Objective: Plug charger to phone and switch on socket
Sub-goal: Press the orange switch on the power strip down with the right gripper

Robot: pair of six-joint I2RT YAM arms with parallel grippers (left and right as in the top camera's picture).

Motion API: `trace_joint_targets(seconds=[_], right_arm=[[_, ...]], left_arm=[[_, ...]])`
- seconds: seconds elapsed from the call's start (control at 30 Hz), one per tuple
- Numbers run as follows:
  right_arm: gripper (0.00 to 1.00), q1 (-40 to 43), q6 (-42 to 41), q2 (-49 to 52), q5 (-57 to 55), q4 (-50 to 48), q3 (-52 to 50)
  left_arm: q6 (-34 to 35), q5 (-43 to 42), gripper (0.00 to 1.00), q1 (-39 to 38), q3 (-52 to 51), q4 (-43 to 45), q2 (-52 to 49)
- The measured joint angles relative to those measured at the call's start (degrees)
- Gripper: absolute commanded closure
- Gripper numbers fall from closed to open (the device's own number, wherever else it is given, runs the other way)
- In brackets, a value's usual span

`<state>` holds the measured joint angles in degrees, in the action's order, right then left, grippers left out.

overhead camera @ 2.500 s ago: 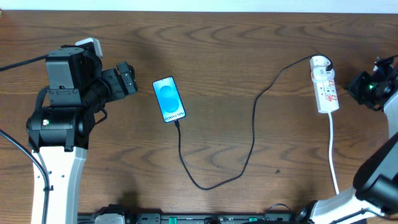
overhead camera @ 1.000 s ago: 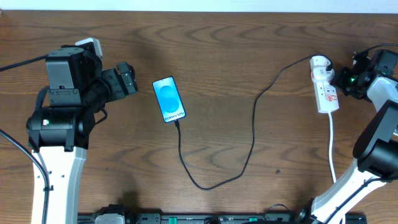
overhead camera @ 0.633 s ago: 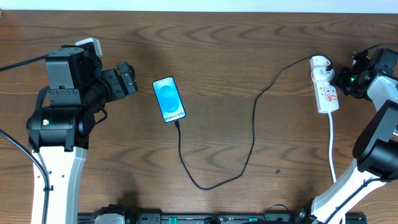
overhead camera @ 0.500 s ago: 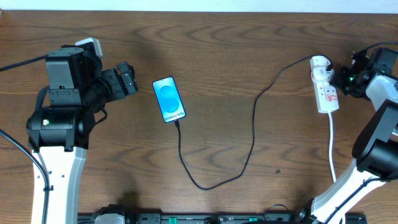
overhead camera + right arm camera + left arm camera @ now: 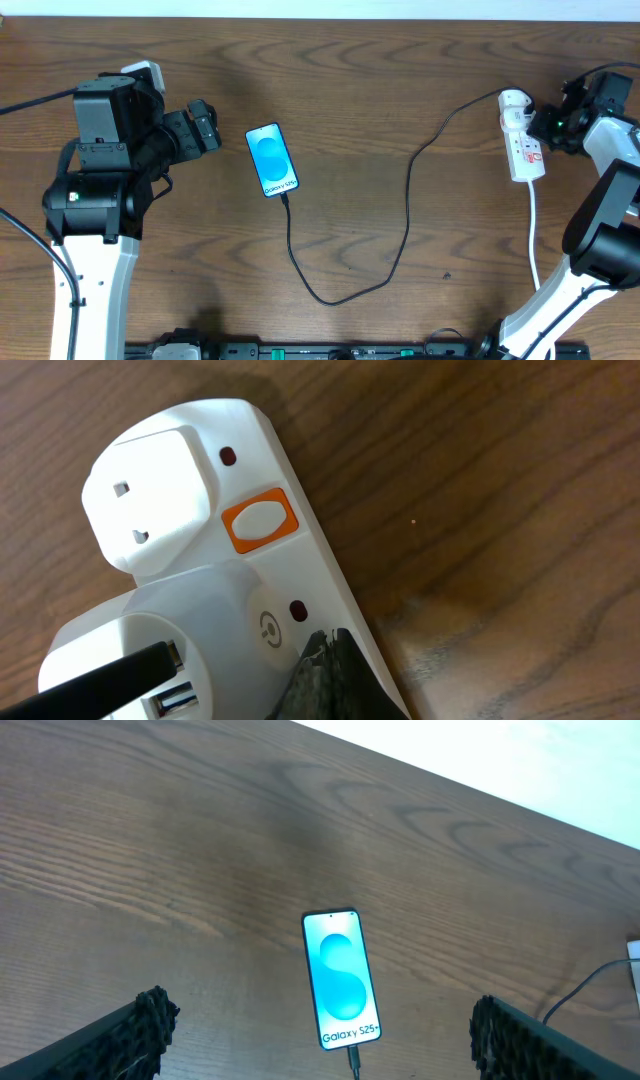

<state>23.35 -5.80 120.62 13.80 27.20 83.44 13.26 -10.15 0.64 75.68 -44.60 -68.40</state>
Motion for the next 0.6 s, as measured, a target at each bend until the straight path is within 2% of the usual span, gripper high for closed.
trace_joint_targets(seconds=[0.6], right_arm=[[0.99, -1.46, -0.48, -0.33, -3.52, 3.13, 0.63]], left_arm=[[0.00, 0.00, 0.04, 0.00, 0.00, 0.00, 0.00]])
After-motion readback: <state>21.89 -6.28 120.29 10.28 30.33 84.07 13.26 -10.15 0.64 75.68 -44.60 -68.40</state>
